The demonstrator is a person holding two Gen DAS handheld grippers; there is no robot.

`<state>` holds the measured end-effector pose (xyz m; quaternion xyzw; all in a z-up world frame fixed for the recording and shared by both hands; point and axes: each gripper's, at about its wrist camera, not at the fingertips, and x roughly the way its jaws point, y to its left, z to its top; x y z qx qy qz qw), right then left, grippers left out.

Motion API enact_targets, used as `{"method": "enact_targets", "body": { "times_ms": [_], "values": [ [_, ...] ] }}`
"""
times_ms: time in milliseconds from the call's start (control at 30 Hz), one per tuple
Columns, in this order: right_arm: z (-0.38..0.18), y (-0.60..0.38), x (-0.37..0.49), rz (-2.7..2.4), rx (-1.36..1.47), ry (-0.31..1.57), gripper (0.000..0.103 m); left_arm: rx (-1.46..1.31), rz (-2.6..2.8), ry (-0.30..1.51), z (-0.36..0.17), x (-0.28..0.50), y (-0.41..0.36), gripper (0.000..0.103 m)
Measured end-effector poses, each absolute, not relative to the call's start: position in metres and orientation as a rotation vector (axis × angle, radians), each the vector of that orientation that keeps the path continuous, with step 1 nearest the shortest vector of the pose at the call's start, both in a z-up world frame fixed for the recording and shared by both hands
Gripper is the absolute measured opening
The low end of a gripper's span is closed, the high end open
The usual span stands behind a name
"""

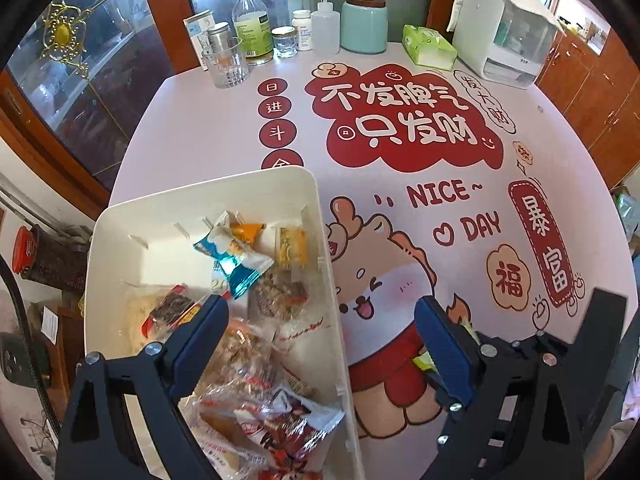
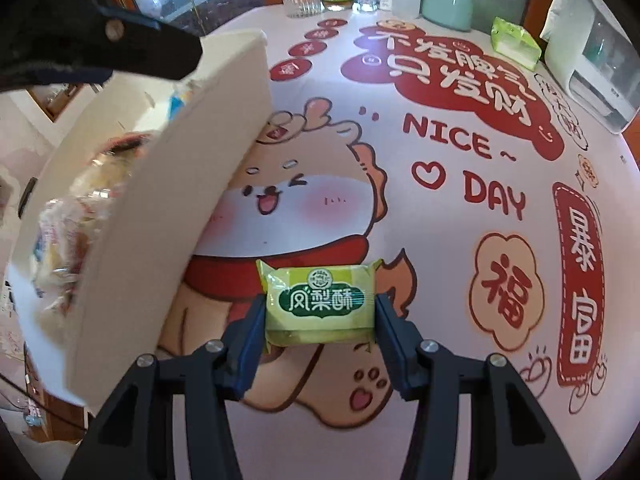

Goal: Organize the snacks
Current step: 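Carry the green packet into the white basket and open the right tool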

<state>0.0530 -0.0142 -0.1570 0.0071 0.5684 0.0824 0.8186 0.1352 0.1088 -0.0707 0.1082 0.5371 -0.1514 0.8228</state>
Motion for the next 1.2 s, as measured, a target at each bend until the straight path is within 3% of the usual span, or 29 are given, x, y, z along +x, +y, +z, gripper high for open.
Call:
{"method": "enact_targets", "body": {
  "times_ms": [633,1200],
  "values": [
    [-0.039,0.037,0.040,0.252,0.066,0.985,0.053,0.183,-0.254,1.092,-0.034,0.093,0.197,0.094],
    [-0.021,0.117,0.054,0.341,-0.048,0.950,0.056,0.074,-0.119,1.085,-0.023,0.081,0.280,0.094]
  ]
}}
